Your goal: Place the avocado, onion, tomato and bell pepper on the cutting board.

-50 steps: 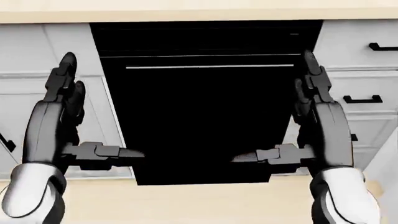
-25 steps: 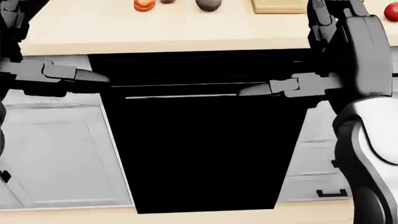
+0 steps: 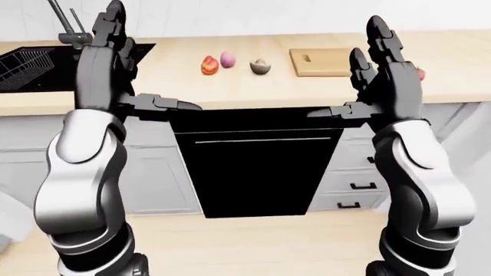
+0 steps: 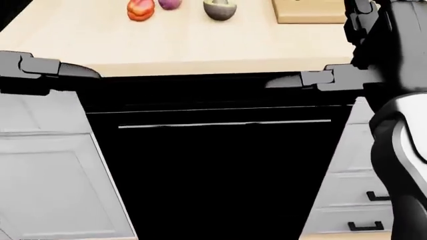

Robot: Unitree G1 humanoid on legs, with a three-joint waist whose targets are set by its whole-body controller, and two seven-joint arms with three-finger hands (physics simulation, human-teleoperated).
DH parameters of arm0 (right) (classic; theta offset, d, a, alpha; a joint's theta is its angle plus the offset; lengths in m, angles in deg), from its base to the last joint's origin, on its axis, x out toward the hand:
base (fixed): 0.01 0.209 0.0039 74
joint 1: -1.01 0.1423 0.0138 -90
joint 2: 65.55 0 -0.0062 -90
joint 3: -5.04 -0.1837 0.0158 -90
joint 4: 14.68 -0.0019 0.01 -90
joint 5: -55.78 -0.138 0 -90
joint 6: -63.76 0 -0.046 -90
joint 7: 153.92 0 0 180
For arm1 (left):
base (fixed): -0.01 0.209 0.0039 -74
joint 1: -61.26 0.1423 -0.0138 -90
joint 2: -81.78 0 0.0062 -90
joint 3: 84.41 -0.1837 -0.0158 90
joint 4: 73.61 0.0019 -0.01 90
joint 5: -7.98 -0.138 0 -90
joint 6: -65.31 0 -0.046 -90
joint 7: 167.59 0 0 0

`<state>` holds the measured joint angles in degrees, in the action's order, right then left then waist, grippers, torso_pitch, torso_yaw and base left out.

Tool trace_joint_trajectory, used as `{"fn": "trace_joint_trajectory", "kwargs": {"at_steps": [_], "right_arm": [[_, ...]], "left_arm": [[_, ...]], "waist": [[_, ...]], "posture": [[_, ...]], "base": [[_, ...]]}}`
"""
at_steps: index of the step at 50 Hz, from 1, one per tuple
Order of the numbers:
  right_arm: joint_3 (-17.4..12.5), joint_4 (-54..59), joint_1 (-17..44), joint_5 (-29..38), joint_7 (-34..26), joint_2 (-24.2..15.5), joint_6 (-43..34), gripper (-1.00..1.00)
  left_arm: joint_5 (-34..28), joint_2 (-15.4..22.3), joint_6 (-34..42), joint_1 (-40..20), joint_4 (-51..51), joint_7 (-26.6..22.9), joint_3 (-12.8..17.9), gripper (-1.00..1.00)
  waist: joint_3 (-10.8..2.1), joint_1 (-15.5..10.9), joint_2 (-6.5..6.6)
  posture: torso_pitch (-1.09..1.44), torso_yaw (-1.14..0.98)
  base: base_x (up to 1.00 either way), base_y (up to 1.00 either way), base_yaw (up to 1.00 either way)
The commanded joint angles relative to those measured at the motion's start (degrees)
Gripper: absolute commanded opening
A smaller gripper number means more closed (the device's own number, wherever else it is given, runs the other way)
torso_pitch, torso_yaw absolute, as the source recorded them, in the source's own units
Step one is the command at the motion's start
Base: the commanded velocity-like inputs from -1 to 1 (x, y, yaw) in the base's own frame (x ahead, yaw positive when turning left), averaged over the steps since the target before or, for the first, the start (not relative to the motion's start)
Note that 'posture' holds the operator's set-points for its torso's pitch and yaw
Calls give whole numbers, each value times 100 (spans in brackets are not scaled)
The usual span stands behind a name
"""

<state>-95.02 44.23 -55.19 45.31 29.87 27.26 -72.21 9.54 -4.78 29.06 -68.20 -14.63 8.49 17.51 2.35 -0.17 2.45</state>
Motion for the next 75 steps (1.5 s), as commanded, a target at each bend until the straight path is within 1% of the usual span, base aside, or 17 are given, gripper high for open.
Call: {"fn": "trace_joint_trajectory", "kwargs": {"at_steps": [1,4,6,12,18,21,24,30,33,38,40,42,47,51,59,68,75], "right_arm": [[-79,-187,185,-41,16,-88,126,100],[-19,-217,216,-49,9,-134,127,100],[-64,-213,239,-87,39,-93,101,100],[-57,-160,234,-108,63,-101,163,100],[-61,-156,207,-112,90,-109,193,100],[-50,-140,161,-114,98,-87,252,100],[-63,-106,163,-113,96,-93,287,100],[-41,-141,114,-71,88,-106,308,100],[71,-140,89,167,-20,-168,315,100],[71,-153,96,351,-144,-130,269,100],[53,-165,97,390,-176,-91,273,100],[56,-176,83,434,-208,-80,265,100],[24,-263,103,505,-285,-96,171,100],[-7,-293,97,512,-301,-101,136,100],[-37,-330,37,512,-323,-102,159,100],[-83,-387,-21,464,-271,-96,208,100],[-27,-350,-67,536,-269,-106,312,100]], "left_arm": [[-22,76,-77,-192,-187,36,58,100],[0,100,-33,-213,-213,34,76,100],[-3,115,-25,-206,-221,35,79,100],[15,169,6,-218,-238,33,121,100],[17,166,1,-169,-273,46,125,100],[-2,123,-39,-133,-258,62,73,100],[-5,149,10,-181,-269,50,103,100],[-25,163,89,-184,-343,34,109,100],[-30,179,116,-210,-355,30,115,100],[-44,192,103,-218,-331,28,118,100],[-63,205,95,-213,-322,27,117,100],[-68,243,134,-240,-332,17,152,100],[-68,265,183,-257,-371,20,161,100],[-68,274,187,-315,-334,22,146,100],[-71,318,256,-365,-358,3,172,100],[-133,324,213,-359,-300,-2,139,100],[-156,278,178,-295,-313,0,138,100]], "waist": [[-175,19,71],[-244,0,124],[-57,2,194],[-88,-70,44],[-141,-181,-266],[-225,-186,-648],[13,-109,-630],[3,15,-329],[-31,-71,-501],[-122,-80,-248],[-57,-50,-340],[23,18,-55],[150,-10,-71],[76,75,-575],[-146,60,50],[-101,-29,-328],[-153,-21,-252]], "posture": [[0,0],[0,0],[0,0],[0,0],[0,0],[0,0],[0,0],[0,0],[0,0],[0,0],[0,0],[0,0],[0,0],[0,0],[0,0],[0,0],[0,0]], "base": [[12,-7,0],[18,-21,0],[39,-48,0],[39,-48,0],[36,-50,0],[36,-50,0],[36,-51,0],[36,-45,0],[25,-1,0],[1,0,0],[0,0,0],[0,0,0],[0,1,0],[0,2,0],[0,6,0],[0,6,0],[0,0,0]]}}
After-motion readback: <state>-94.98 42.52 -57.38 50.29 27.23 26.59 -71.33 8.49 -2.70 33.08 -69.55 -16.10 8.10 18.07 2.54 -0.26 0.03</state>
